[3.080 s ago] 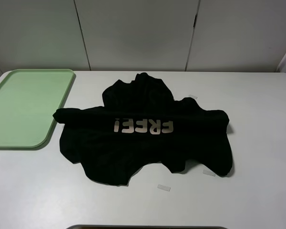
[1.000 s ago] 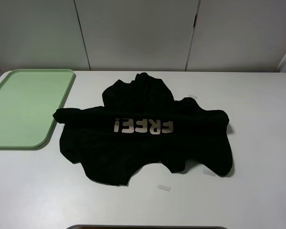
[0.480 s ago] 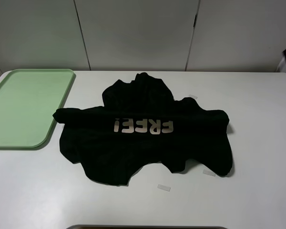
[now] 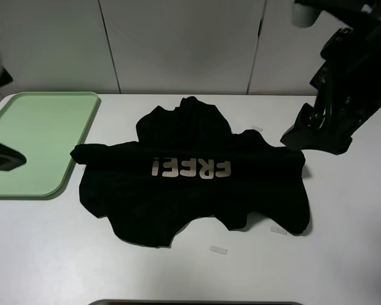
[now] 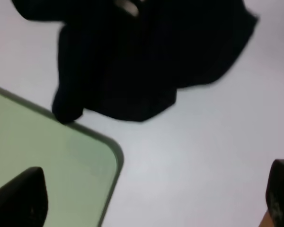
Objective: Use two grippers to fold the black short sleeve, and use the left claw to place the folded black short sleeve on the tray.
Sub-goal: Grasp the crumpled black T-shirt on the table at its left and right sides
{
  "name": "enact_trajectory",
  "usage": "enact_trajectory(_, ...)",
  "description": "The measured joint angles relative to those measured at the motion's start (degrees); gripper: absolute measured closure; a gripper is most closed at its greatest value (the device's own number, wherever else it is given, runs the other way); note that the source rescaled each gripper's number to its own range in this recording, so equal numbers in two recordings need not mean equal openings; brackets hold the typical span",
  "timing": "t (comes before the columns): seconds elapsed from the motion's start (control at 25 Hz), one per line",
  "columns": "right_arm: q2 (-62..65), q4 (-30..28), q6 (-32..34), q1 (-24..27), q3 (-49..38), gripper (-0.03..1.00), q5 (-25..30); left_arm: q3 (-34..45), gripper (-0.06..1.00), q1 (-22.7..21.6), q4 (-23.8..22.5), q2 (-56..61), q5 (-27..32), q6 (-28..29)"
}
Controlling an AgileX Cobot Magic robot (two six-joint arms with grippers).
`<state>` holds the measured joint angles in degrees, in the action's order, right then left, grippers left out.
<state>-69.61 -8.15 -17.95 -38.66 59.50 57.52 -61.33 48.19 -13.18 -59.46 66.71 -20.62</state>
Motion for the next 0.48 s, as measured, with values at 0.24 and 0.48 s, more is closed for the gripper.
enact_trajectory(0.24, -5.0, -2.3, -8.2, -0.2, -0.6, -0.03, -3.0, 9.7, 0.04, -1.6, -2.5, 0.0, -2.0, -6.6)
enact_trajectory(0.48, -10.2, -5.3, -9.5, -0.2, -1.0, -0.03, -2.8, 17.1, 0.05, -10.2, -2.6, 0.0, -10.5, -8.2)
